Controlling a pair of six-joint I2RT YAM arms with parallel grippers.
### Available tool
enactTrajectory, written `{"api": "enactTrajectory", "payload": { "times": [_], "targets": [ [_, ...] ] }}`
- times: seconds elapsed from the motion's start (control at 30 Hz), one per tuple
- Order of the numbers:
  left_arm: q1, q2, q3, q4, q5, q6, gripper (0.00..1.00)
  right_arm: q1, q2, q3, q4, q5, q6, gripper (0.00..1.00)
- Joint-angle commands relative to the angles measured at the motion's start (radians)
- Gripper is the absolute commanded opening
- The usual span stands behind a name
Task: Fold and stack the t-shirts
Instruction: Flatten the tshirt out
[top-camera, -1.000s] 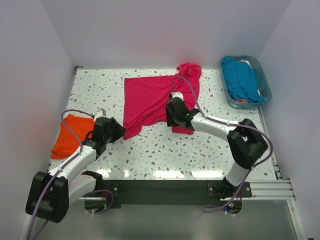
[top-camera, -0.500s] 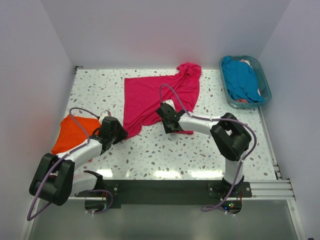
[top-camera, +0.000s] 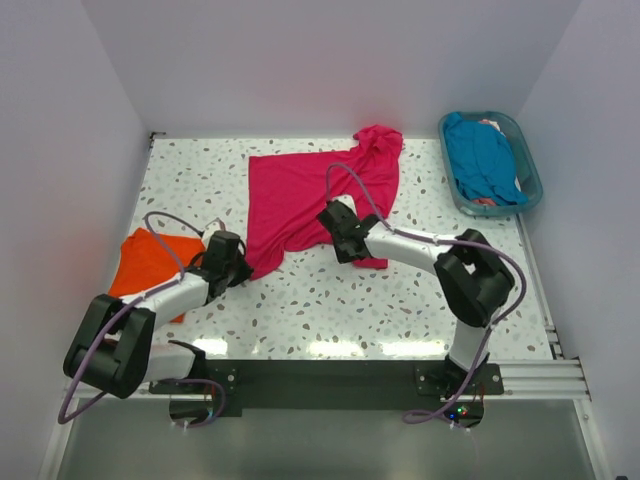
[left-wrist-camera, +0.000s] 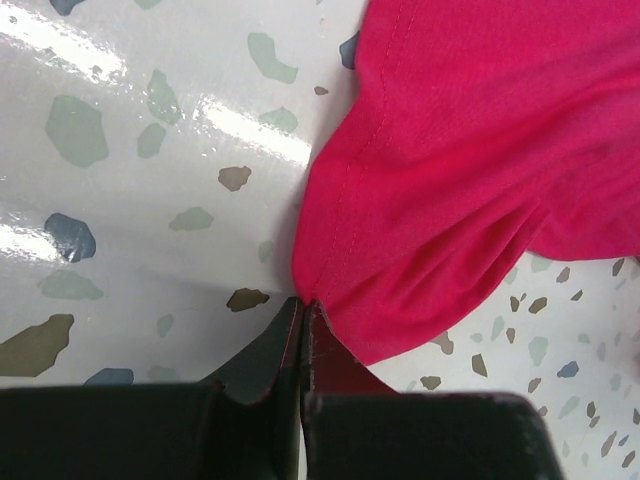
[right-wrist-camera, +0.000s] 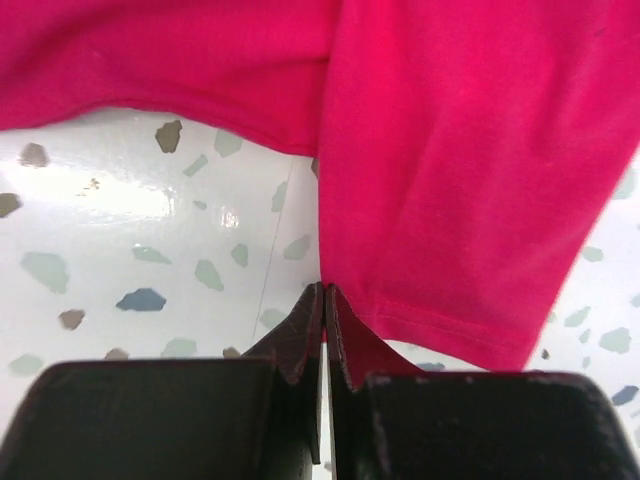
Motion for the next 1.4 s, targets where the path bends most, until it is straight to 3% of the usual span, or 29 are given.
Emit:
{"api": "enactTrajectory", "payload": {
  "times": [0.0, 0.17, 0.33, 0.63, 0.87, 0.97, 1.07, 1.23, 1.37],
  "targets": [
    [-0.006, 0.009, 0.048, -0.067, -0.02, 0.021, 0.0, -0.049, -0.173, 0.021, -0.025, -0.028, 0.007, 0.0],
    [0.016, -0.032, 0.091, -0.121, -0.02, 0.052, 0.0, -0.219, -0.388, -0.067, -0.022, -0.134, 0.017, 0.0],
    [0.112, -0.093, 0.123, -0.164, 0.046, 0.099, 0.0, -0.328, -0.669, -0.185, -0.051, -0.143, 0.051, 0.0],
    [0.168, -0.204, 0.164, -0.259, 0.099, 0.15, 0.0, -0.371, -1.117, -0.26, -0.252, -0.057, 0.169, 0.0],
    [0.181, -0.34, 0.203, -0.346, 0.136, 0.155, 0.0, -0.371, -1.337, -0.213, -0.358, -0.001, 0.261, 0.0],
    [0.183, -0.406, 0.259, -0.368, 0.132, 0.155, 0.0, -0.371, -1.33, -0.173, -0.336, 0.0, 0.254, 0.0],
    [0.183, -0.4, 0.325, -0.342, 0.139, 0.152, 0.0, -0.371, -1.22, -0.136, -0.272, -0.03, 0.203, 0.0],
    [0.184, -0.224, 0.423, -0.218, 0.19, 0.141, 0.0, -0.375, -0.907, -0.023, -0.119, -0.096, 0.139, 0.0],
    [0.186, 0.001, 0.621, -0.114, 0.211, 0.145, 0.0, -0.416, -0.62, 0.141, -0.013, -0.166, 0.102, 0.0]
  ]
}}
